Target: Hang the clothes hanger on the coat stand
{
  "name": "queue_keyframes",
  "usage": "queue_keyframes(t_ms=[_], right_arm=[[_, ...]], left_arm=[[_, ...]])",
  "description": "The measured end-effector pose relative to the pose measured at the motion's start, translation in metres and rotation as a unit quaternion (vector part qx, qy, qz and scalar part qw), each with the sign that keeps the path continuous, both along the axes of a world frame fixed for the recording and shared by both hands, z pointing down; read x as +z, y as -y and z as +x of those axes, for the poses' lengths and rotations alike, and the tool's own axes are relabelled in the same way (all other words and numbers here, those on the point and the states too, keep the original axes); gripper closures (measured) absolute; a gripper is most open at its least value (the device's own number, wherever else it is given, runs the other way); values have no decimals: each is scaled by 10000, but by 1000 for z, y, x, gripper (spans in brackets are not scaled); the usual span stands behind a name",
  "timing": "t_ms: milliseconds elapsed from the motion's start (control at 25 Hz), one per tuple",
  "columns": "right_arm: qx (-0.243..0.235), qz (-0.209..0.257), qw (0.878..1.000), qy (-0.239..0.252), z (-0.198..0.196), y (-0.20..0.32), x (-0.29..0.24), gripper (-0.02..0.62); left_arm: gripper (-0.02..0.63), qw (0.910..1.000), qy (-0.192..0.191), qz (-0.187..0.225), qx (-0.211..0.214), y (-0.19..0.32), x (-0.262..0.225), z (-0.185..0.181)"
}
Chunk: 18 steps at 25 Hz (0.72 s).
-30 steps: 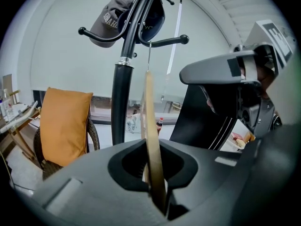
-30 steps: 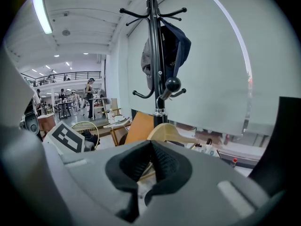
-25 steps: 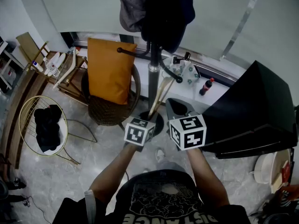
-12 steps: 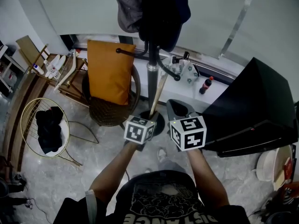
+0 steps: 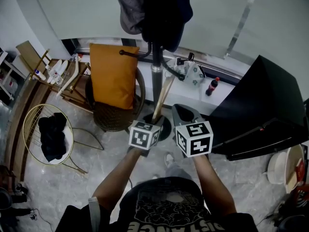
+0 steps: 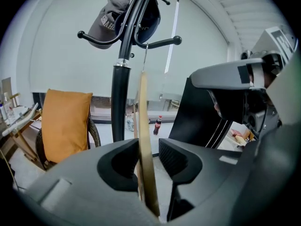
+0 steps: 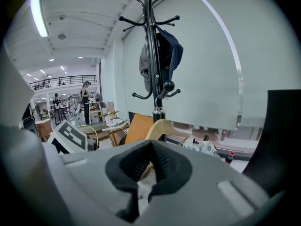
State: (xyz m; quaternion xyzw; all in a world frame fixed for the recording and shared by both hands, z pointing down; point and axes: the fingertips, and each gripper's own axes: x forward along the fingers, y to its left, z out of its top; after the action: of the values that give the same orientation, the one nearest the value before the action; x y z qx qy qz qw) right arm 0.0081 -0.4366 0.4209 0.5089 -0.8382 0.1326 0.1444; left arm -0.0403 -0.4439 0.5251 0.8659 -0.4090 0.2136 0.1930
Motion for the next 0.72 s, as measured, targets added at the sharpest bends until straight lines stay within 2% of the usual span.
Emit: queue_keyframes(t_ms=[440, 720], right_arm=[[-58, 10, 10000, 46, -14, -13, 0, 595], [-82, 18, 10000, 54, -21, -24, -1, 595]], left_arm=[[423, 9987, 284, 266, -330, -3, -7, -23], [419, 9984, 250, 361, -350, -15, -17, -28]])
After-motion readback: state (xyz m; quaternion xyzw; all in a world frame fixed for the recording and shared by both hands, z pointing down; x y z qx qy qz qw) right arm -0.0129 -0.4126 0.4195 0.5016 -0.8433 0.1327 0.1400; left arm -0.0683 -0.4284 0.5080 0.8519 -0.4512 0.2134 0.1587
